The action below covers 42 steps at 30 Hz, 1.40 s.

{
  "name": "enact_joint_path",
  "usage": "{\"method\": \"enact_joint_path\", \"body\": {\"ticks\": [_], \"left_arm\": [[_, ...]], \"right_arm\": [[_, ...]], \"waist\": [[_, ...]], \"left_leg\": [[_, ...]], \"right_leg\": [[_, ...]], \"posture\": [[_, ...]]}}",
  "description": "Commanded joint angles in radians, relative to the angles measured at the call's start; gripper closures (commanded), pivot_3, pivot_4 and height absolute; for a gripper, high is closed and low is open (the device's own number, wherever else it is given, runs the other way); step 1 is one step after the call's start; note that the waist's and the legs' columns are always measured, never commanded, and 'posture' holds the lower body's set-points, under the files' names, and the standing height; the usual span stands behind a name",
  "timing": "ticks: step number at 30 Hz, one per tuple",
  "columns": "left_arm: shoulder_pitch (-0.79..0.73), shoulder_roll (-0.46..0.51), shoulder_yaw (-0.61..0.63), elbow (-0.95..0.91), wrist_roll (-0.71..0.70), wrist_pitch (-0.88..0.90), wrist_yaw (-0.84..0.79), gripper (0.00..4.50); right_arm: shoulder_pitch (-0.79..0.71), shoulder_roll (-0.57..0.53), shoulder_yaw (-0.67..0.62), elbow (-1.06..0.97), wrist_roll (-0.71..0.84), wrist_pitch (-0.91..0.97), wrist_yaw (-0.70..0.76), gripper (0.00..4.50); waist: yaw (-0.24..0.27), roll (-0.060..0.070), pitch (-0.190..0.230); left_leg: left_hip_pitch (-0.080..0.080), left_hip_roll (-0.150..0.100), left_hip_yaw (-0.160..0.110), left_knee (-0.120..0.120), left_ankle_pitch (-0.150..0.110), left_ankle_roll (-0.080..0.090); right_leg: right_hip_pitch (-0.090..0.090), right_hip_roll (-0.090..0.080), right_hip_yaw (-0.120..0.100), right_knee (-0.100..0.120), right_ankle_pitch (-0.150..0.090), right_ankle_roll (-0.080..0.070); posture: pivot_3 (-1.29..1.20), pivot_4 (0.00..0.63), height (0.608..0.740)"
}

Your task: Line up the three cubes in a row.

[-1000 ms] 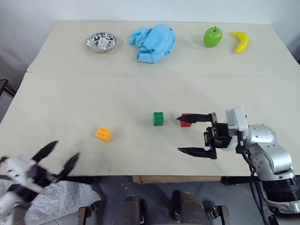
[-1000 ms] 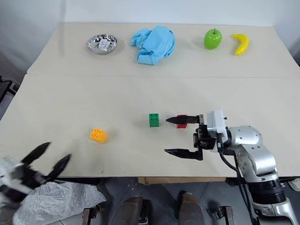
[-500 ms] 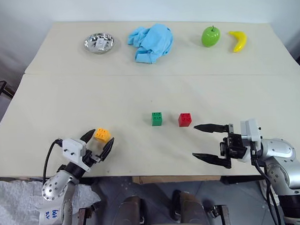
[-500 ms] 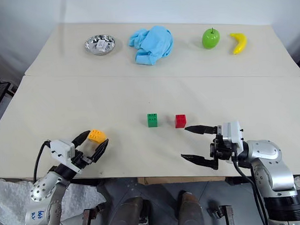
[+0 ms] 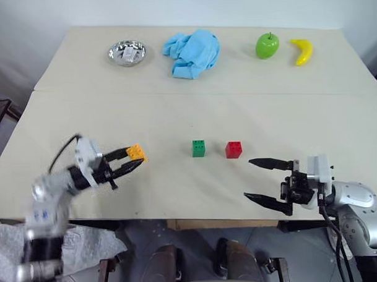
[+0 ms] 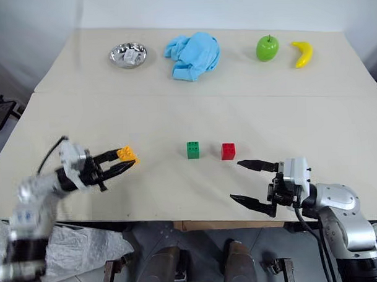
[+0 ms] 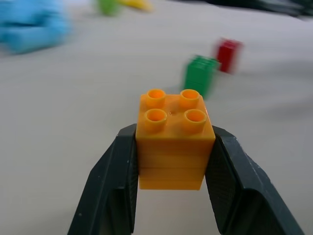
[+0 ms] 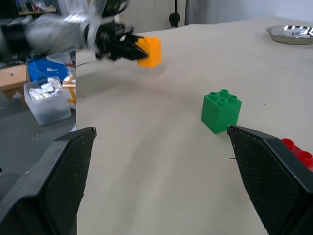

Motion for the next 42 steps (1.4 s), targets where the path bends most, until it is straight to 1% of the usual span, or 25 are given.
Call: {"method": "enact_joint_path", "body": {"ticks": [1, 3, 7, 10, 12, 16, 22, 27, 29, 31, 33, 34, 36, 37, 39, 41, 42], "left_arm": [[-0.18, -0.015, -0.108, 0.252, 0.093, -0.113, -0.184, 3.01], [-0.306, -0.042, -0.152, 0.44, 0.165, -0.19, -0.221, 3.01], [-0.469, -0.094, -0.177, 0.718, 0.242, -0.301, -0.241, 3.01], [-0.524, -0.117, -0.2, 0.838, 0.3, -0.371, -0.269, 3.01], [-0.537, -0.125, -0.198, 0.88, 0.321, -0.408, -0.27, 3.01], [-0.568, -0.174, -0.181, 0.933, 0.338, -0.451, -0.241, 3.01], [-0.582, -0.237, -0.167, 0.959, 0.362, -0.492, -0.235, 3.01], [-0.585, -0.252, -0.162, 0.968, 0.383, -0.503, -0.24, 3.01], [-0.587, -0.254, -0.157, 0.976, 0.389, -0.501, -0.215, 2.28], [-0.589, -0.248, -0.146, 0.979, 0.391, -0.5, -0.198, 1.71], [-0.587, -0.233, -0.133, 0.973, 0.385, -0.506, -0.201, 1.03], [-0.583, -0.223, -0.125, 0.967, 0.38, -0.516, -0.207, 0.82], [-0.569, -0.2, -0.104, 0.953, 0.361, -0.519, -0.232, 0.17], [-0.552, -0.18, -0.087, 0.939, 0.343, -0.517, -0.257, 0.04], [-0.526, -0.156, -0.066, 0.916, 0.321, -0.513, -0.294, 0.04], [-0.46, -0.119, -0.056, 0.843, 0.275, -0.496, -0.352, 0.04], [-0.38, -0.079, -0.06, 0.735, 0.221, -0.464, -0.366, 0.04]], "right_arm": [[-0.024, -0.007, -0.028, 0.003, 0.003, -0.024, -0.003, 0.0], [-0.027, -0.006, -0.029, 0.004, -0.002, -0.032, -0.008, 0.0], [-0.005, -0.01, -0.055, -0.016, -0.003, -0.037, -0.024, 0.0], [0.027, -0.011, -0.081, -0.038, -0.005, -0.044, -0.049, 0.0], [0.042, -0.01, -0.089, -0.051, -0.003, -0.044, -0.061, 0.0], [0.075, -0.01, -0.105, -0.073, -0.002, -0.043, -0.081, 0.0], [0.095, -0.021, -0.117, -0.077, 0.003, -0.037, -0.083, 0.0], [0.111, -0.033, -0.126, -0.075, 0.01, -0.03, -0.073, 0.0], [0.116, -0.036, -0.126, -0.074, 0.01, -0.03, -0.069, 0.0], [0.119, -0.035, -0.121, -0.073, 0.01, -0.03, -0.068, 0.0], [0.12, -0.033, -0.117, -0.072, 0.012, -0.03, -0.064, 0.0], [0.119, -0.034, -0.115, -0.071, 0.012, -0.03, -0.059, 0.0], [0.115, -0.035, -0.114, -0.067, 0.015, -0.03, -0.052, 0.0], [0.11, -0.036, -0.115, -0.06, 0.016, -0.033, -0.044, 0.0], [0.107, -0.037, -0.118, -0.053, 0.018, -0.037, -0.032, 0.0], [0.101, -0.044, -0.124, -0.038, 0.025, -0.034, -0.012, 0.0], [0.089, -0.04, -0.134, -0.01, 0.039, -0.062, 0.029, 0.0]], "waist": [[-0.003, 0.001, -0.001], [-0.002, 0.001, -0.001], [-0.006, -0.001, 0.0], [-0.005, -0.001, 0.001], [-0.006, -0.001, 0.001], [-0.001, -0.002, 0.001], [0.008, -0.002, 0.001], [0.008, -0.002, 0.001], [0.008, -0.002, 0.001], [0.007, -0.002, 0.001], [0.002, -0.003, 0.001], [-0.001, -0.003, 0.001], [-0.003, -0.003, 0.001], [-0.004, -0.003, 0.001], [-0.011, -0.003, 0.001], [-0.014, -0.002, 0.001], [-0.014, -0.002, 0.001]], "left_leg": [[0.0, -0.001, 0.001, -0.001, 0.0, 0.0], [0.0, -0.002, 0.001, -0.002, 0.0, 0.001], [-0.002, -0.004, 0.002, -0.005, 0.0, 0.001], [-0.002, -0.004, 0.003, -0.007, 0.0, 0.001], [-0.001, -0.004, 0.004, -0.008, 0.0, 0.001], [-0.001, -0.003, 0.004, -0.007, 0.0, 0.001], [-0.002, -0.002, 0.002, -0.001, 0.001, 0.004], [-0.002, -0.003, 0.002, -0.001, 0.0, 0.005], [-0.002, -0.003, 0.002, 0.0, 0.0, 0.005], [-0.003, -0.003, 0.002, 0.0, 0.0, 0.005], [-0.003, -0.003, 0.002, -0.001, 0.0, 0.005], [-0.003, -0.003, 0.002, -0.001, 0.0, 0.005], [-0.003, -0.002, 0.002, -0.001, 0.0, 0.005], [-0.003, -0.002, 0.002, -0.001, 0.0, 0.005], [-0.002, -0.002, 0.003, -0.001, 0.0, 0.005], [-0.002, -0.001, 0.003, -0.001, 0.0, 0.005], [-0.002, -0.001, 0.002, -0.001, 0.0, 0.005]], "right_leg": [[0.0, 0.0, 0.0, -0.001, 0.0, 0.0], [0.0, 0.0, 0.0, -0.001, 0.0, 0.0], [-0.001, 0.003, -0.002, -0.004, 0.0, 0.0], [-0.002, 0.003, -0.003, -0.005, 0.0, 0.001], [-0.002, 0.003, -0.003, -0.005, 0.0, 0.001], [-0.001, 0.003, -0.002, -0.005, 0.0, 0.001], [0.0, -0.002, -0.002, -0.002, 0.001, 0.003], [0.0, -0.002, -0.002, -0.003, 0.002, 0.004], [0.0, -0.002, -0.002, -0.003, 0.002, 0.004], [0.0, -0.002, -0.002, -0.003, 0.002, 0.004], [0.0, -0.002, -0.002, -0.003, 0.002, 0.004], [0.0, -0.002, -0.002, -0.003, 0.002, 0.004], [0.0, -0.002, -0.002, -0.003, 0.002, 0.004], [0.0, -0.002, -0.002, -0.003, 0.002, 0.004], [-0.001, -0.002, -0.002, -0.003, 0.002, 0.004], [-0.001, -0.001, -0.002, -0.002, 0.002, 0.004], [-0.001, -0.002, -0.001, -0.002, 0.002, 0.004]], "posture": [[0.0, 0.15, 0.74], [0.0, 0.15, 0.74], [0.0, 0.15, 0.74], [0.0, 0.15, 0.74], [0.0, 0.15, 0.74], [0.0, 0.15, 0.74], [0.0, 0.15, 0.74], [0.0, 0.15, 0.74], [0.0, 0.15, 0.74], [0.0, 0.15, 0.74], [0.0, 0.15, 0.74], [0.0, 0.15, 0.74], [0.0, 0.15, 0.74], [0.0, 0.15, 0.74], [0.0, 0.15, 0.74], [0.0, 0.15, 0.74], [0.0, 0.15, 0.74]]}}
